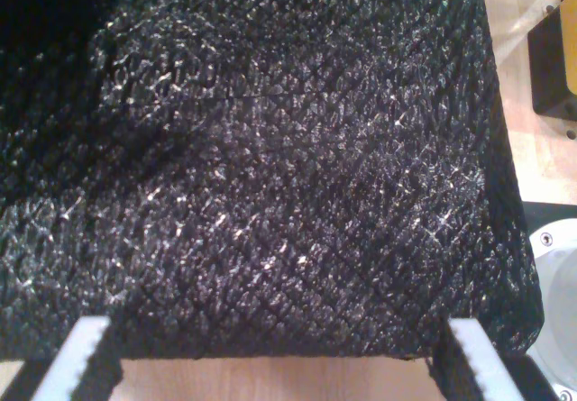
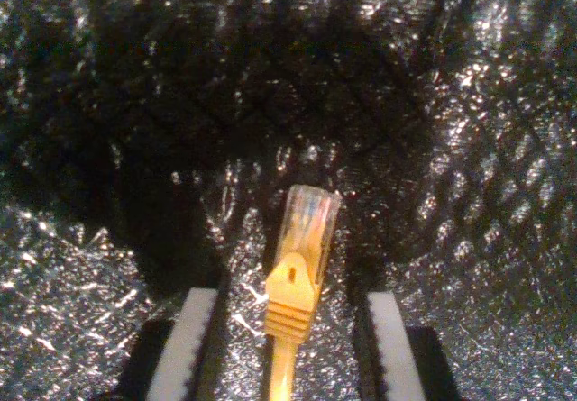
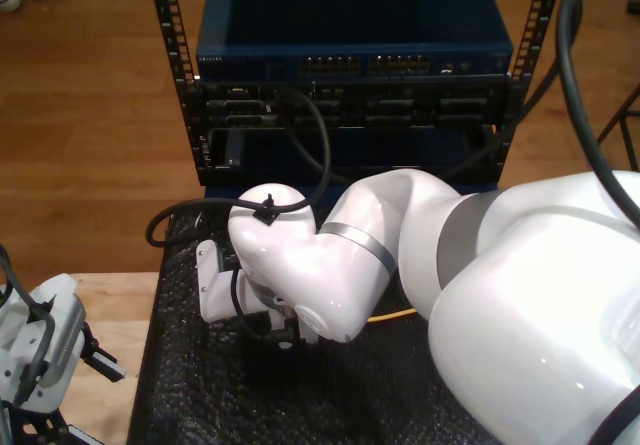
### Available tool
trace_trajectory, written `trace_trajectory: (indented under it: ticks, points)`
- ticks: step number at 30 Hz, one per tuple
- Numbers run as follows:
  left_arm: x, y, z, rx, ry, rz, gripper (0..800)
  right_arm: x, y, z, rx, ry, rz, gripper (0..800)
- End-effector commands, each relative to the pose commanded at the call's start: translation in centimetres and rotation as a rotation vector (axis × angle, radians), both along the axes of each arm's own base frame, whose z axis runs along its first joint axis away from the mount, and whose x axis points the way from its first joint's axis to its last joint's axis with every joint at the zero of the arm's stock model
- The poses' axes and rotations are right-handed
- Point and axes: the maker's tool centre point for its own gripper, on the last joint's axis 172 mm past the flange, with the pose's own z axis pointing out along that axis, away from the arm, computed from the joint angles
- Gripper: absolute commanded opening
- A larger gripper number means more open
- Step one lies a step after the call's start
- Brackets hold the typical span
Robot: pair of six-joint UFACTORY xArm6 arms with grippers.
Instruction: Grab the cable and plug it in
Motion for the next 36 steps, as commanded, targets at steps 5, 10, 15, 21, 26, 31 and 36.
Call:
trace_trajectory:
  ticks: [5, 10, 15, 21, 26, 31, 36]
  points:
    - [0.0, 0.0, 0.0, 0.0, 0.0, 0.0, 800, 0.0, 0.1, 0.1, 0.002, -0.002, 0.0, 286]
    - [-0.1, -0.1, 0.0, -0.002, 0.002, -0.001, 800, 0.1, 0.1, 0.3, 0.007, -0.006, -0.012, 168]
    - [0.0, 0.0, 0.0, -0.001, 0.001, -0.001, 800, 0.1, 0.2, 0.5, 0.013, -0.011, -0.024, 82]
    - [0.0, 0.0, 0.0, -0.001, 0.002, 0.001, 800, 0.2, 0.2, 1.4, 0.022, -0.02, -0.026, 21]
    - [0.1, 0.0, 0.2, 0.001, 0.003, 0.003, 800, 1.4, 0.2, 5.3, 0.073, -0.067, -0.044, 6]
    - [0.4, -0.1, 0.7, 0.0, 0.004, 0.016, 800, 3.3, -2.6, 9.1, 0.095, -0.103, -0.113, 4]
    - [1.6, -2.8, 4.0, -0.102, -0.013, 0.013, 800, 2.7, -4.8, 12.8, 0.117, -0.116, -0.117, 4]
